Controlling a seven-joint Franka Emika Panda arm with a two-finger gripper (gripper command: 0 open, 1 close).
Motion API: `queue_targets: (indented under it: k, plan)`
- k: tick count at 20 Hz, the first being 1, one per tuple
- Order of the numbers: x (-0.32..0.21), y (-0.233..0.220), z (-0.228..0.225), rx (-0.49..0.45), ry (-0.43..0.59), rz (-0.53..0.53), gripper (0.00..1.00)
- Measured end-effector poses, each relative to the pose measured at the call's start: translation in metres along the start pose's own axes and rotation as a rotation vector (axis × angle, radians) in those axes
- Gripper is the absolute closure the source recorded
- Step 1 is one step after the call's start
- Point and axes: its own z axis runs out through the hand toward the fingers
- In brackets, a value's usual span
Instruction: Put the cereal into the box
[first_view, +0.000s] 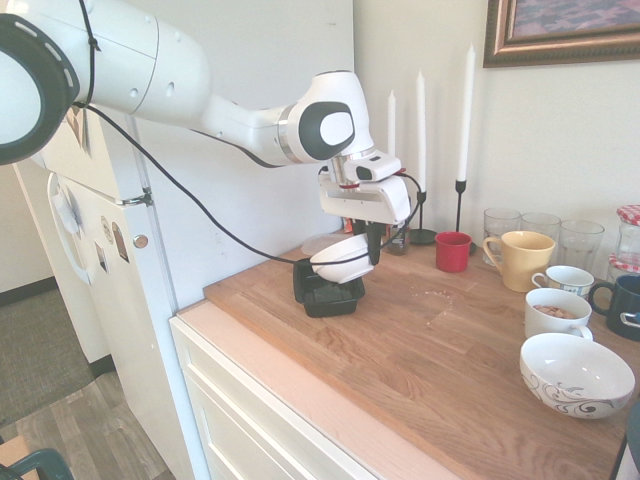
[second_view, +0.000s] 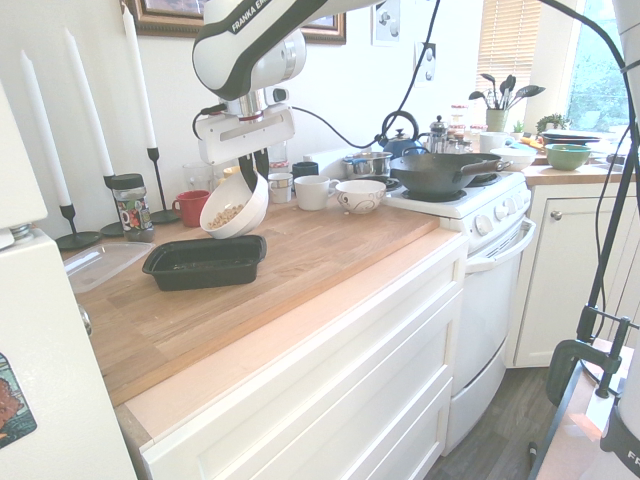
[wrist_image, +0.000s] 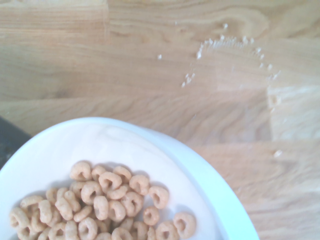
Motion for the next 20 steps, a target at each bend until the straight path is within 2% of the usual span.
queue_targets:
  k: [8, 15, 20]
  plan:
    - [-0.02, -0.026, 0.009, -0.083, 0.131, -0.071, 1.0]
    - [-0.033, -0.049, -0.008, -0.13, 0.307, -0.142, 1.0]
    - [-0.046, -0.061, -0.012, -0.15, 0.382, -0.182, 1.0]
